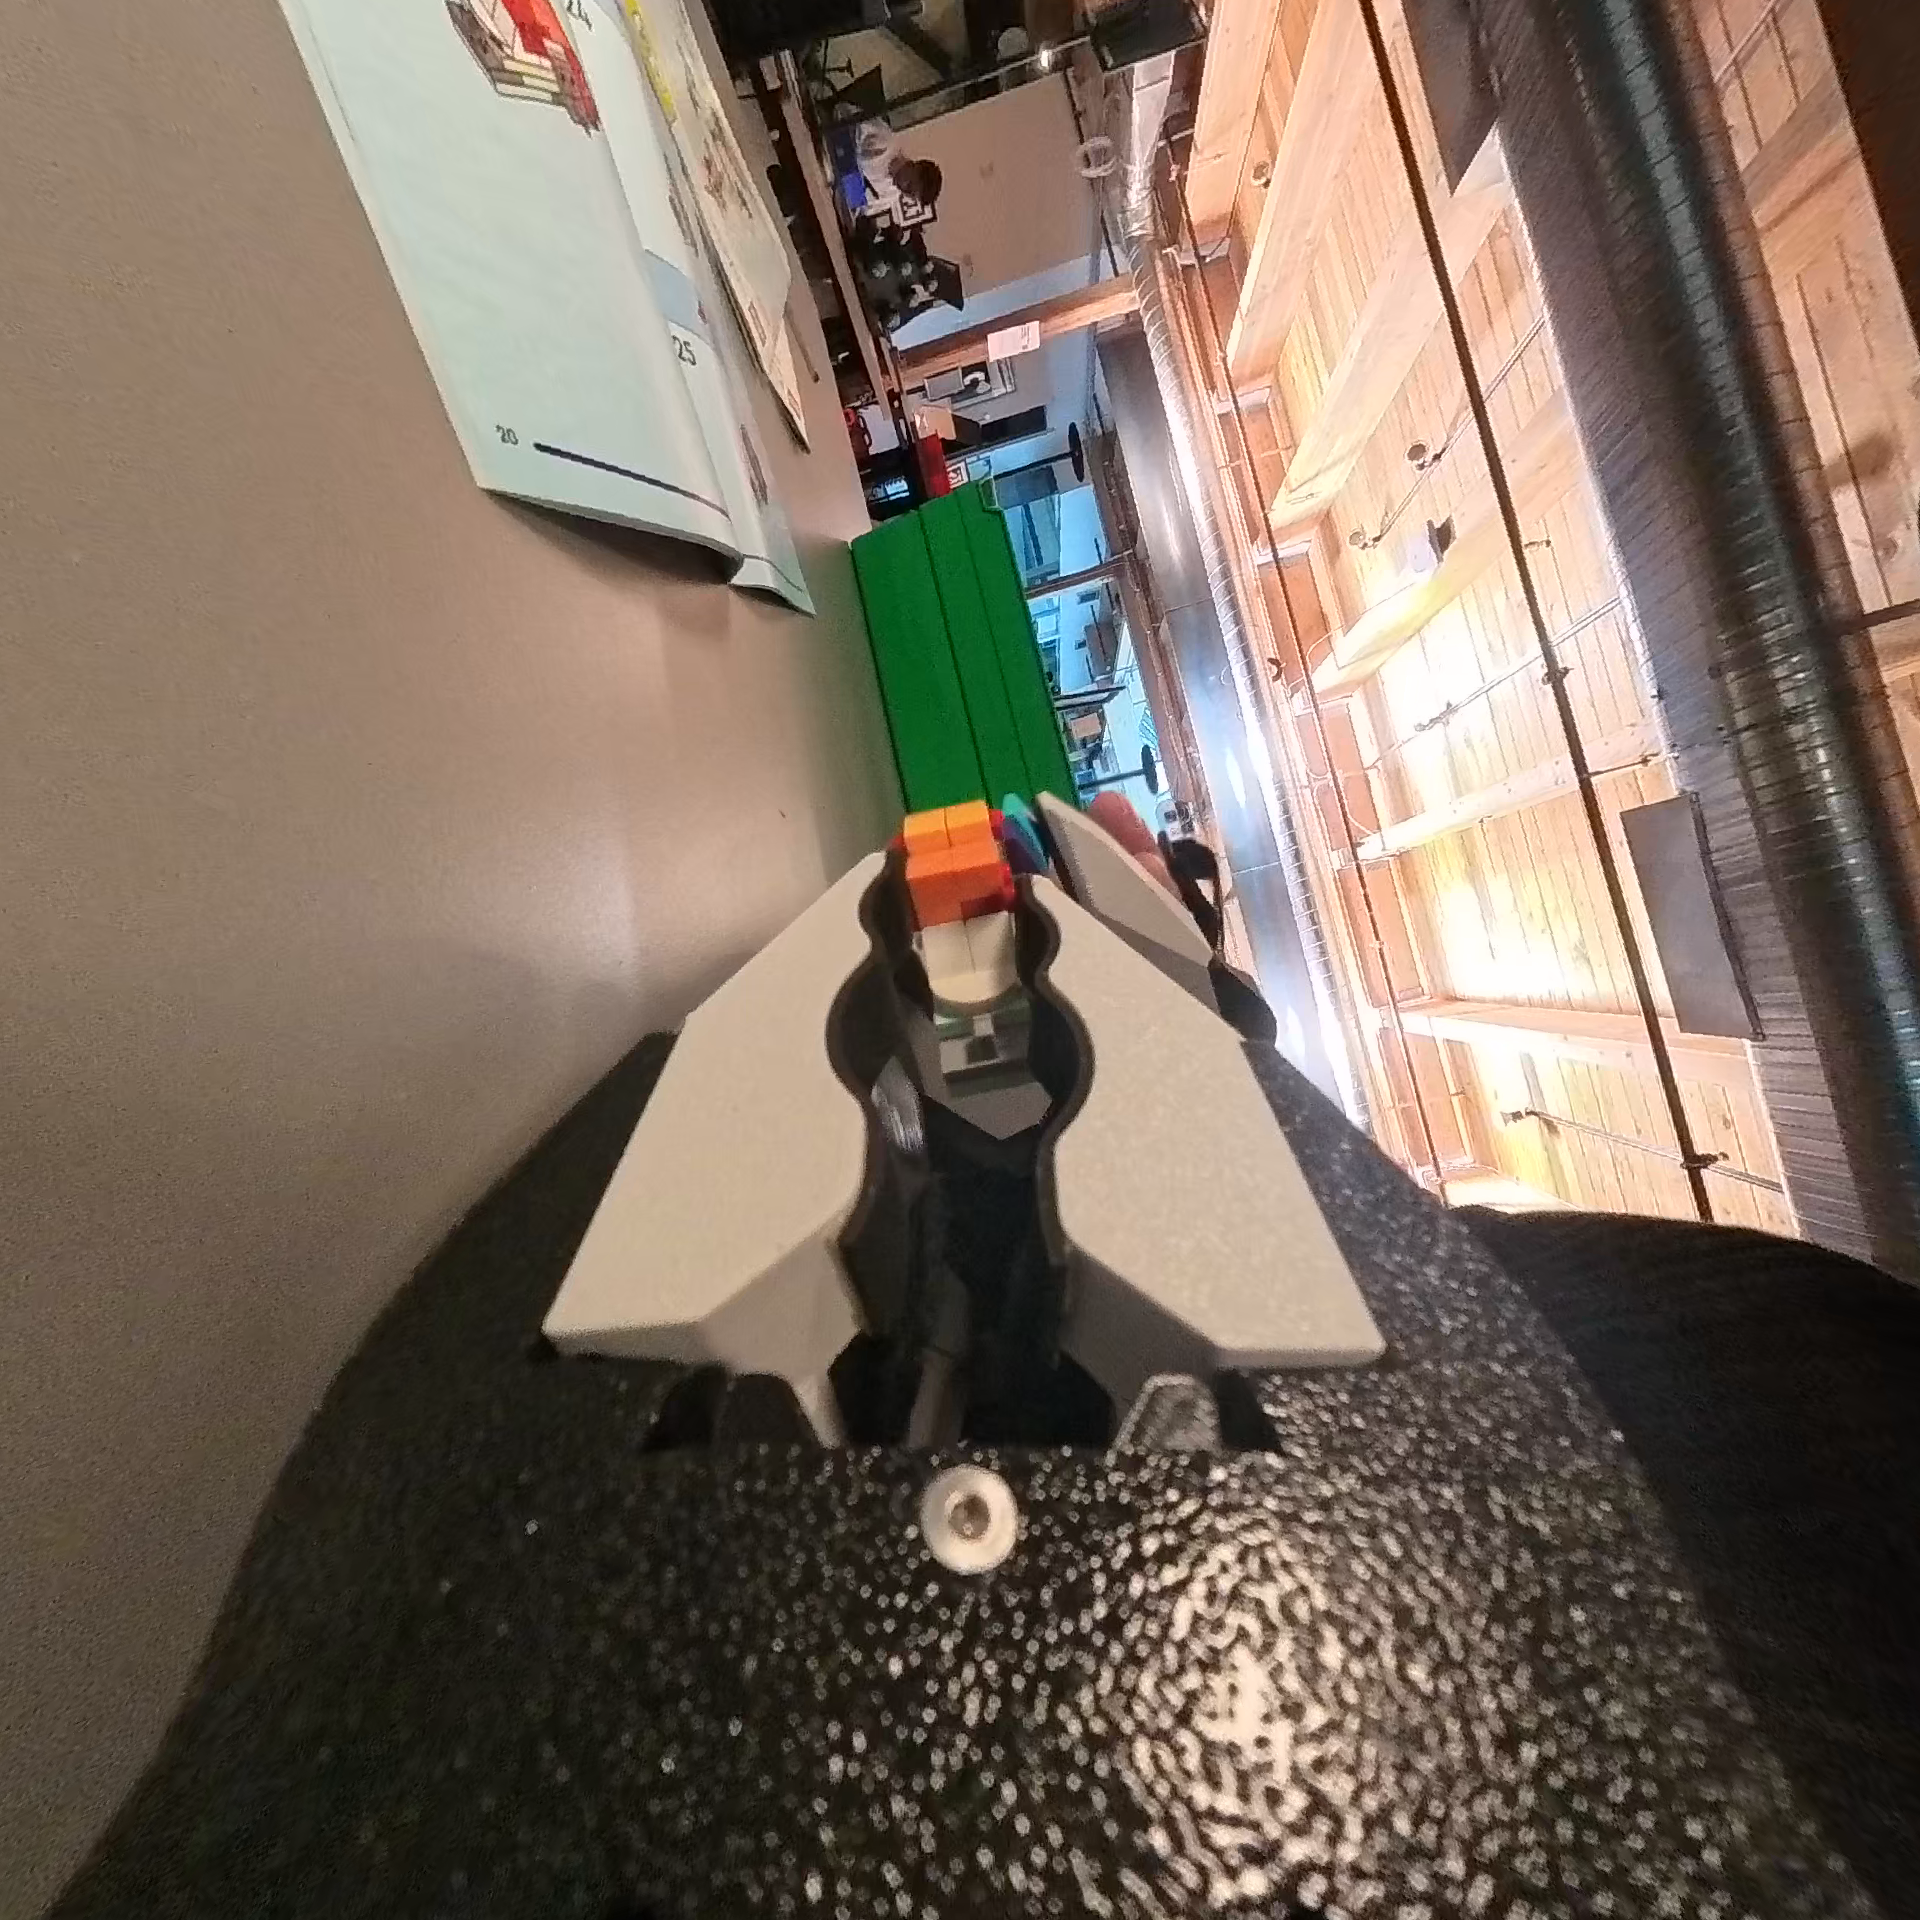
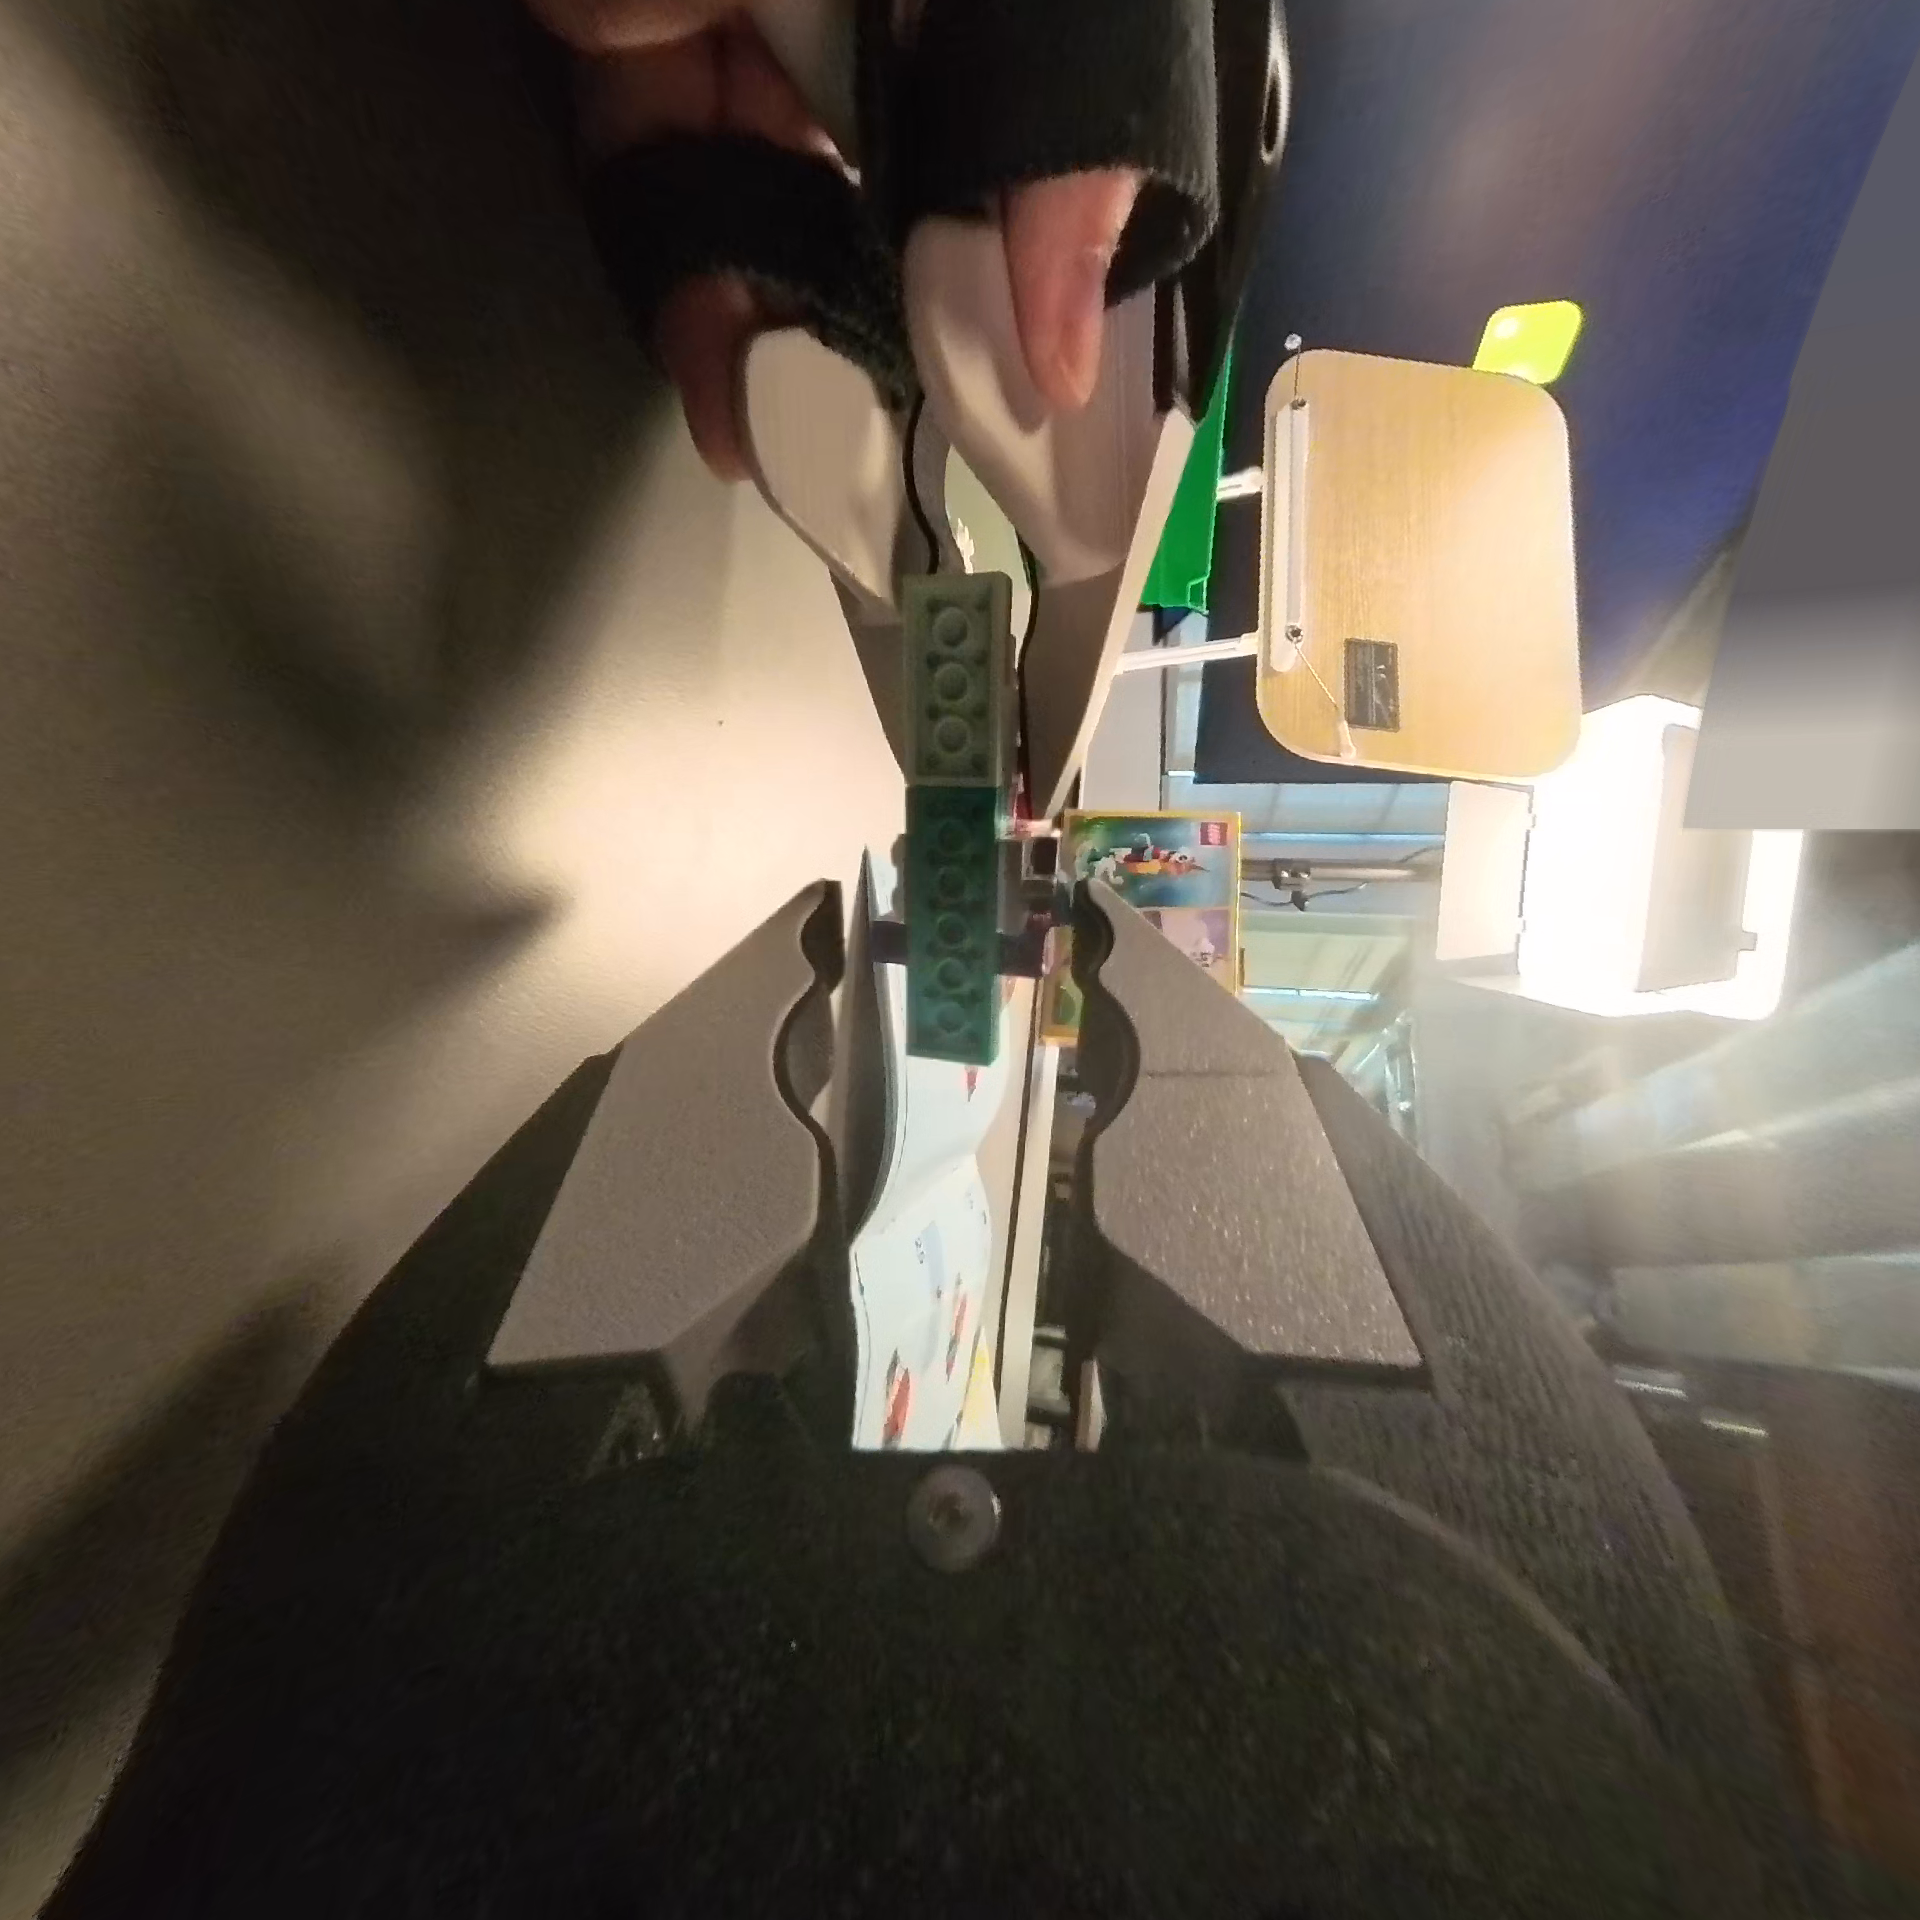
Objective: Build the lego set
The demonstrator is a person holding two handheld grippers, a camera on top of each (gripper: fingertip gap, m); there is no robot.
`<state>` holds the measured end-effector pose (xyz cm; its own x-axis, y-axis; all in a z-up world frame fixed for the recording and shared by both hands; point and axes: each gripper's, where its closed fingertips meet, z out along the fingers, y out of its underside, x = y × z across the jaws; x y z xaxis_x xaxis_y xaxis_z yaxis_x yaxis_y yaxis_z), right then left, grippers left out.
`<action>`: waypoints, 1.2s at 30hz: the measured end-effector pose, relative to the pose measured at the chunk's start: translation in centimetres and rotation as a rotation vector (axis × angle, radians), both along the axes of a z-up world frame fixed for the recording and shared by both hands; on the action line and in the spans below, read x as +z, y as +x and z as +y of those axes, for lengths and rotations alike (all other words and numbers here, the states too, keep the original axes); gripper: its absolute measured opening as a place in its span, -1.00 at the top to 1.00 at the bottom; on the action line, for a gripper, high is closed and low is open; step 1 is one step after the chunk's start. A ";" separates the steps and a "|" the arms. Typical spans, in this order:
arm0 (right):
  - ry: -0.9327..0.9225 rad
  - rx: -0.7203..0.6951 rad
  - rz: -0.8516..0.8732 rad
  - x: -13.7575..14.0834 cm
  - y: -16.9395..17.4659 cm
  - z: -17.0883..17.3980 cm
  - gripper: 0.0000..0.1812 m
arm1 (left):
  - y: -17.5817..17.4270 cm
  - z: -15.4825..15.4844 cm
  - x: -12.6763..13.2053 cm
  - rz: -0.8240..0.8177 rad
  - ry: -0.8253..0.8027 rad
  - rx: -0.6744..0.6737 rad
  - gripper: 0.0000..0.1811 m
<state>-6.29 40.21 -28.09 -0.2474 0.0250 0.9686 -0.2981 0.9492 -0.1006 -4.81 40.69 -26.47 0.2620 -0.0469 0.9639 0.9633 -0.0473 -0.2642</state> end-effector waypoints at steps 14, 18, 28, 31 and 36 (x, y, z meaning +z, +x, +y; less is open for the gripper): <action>0.010 0.006 0.050 0.7 -0.3 -0.3 0.60 | -0.5 -0.2 0.2 -0.092 0.037 0.003 0.82; 0.012 0.008 0.046 0.6 -0.4 -0.3 0.64 | -0.6 -0.2 0.2 -0.107 0.043 0.002 0.82; 0.006 0.011 0.028 0.4 -0.5 -0.4 0.65 | -0.7 -0.2 0.0 -0.112 0.028 0.007 0.82; -0.022 0.011 0.026 0.4 -0.6 -0.4 0.65 | -0.8 -0.2 0.0 -0.112 0.027 0.013 0.82; -0.177 -0.036 -0.035 0.2 -0.7 0.5 0.43 | -0.9 -0.1 0.2 -0.107 0.037 0.016 0.81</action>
<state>-6.98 40.67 -27.89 -0.2770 0.2034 0.9391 -0.2580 0.9257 -0.2766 -5.72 40.55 -26.29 0.1590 -0.0794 0.9841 0.9866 -0.0239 -0.1613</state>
